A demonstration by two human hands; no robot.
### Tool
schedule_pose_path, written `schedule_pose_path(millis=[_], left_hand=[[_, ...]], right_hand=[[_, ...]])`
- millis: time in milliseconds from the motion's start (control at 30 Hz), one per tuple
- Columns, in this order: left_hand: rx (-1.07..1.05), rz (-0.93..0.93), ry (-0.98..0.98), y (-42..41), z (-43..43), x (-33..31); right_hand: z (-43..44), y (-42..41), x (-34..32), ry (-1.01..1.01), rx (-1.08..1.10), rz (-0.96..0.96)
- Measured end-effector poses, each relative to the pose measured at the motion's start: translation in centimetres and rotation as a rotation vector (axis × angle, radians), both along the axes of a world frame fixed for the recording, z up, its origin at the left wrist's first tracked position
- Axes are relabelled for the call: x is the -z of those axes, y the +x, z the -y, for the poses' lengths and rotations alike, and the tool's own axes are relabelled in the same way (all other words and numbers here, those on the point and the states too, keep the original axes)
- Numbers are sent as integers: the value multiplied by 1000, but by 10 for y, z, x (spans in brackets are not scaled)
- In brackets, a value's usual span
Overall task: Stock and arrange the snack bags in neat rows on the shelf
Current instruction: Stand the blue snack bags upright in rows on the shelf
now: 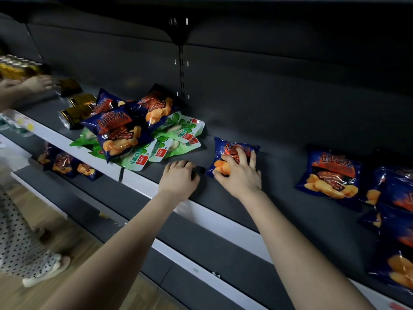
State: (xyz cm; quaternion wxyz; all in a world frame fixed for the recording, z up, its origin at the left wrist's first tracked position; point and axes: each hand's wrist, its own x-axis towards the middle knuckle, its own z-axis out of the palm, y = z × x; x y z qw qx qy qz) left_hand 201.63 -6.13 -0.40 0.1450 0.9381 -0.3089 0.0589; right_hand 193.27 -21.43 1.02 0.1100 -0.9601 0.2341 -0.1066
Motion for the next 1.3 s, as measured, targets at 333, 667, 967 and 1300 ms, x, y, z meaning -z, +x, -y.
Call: schedule_pose_path(millis=[333,667,967,1300], left_hand=[[14,-188,-297,-13,20,-20],[125,-627,-687,-68,97,-35],[227,-895,-781,-81,124,-38],[506,-833,-833,-114,148,-47]], right_hand=[[-4,-59,-3,85,-48,64],[32,-111,-9,574,239,483],[47,-137,-14,552,399,881],[37,-147,-5,108,588,466]])
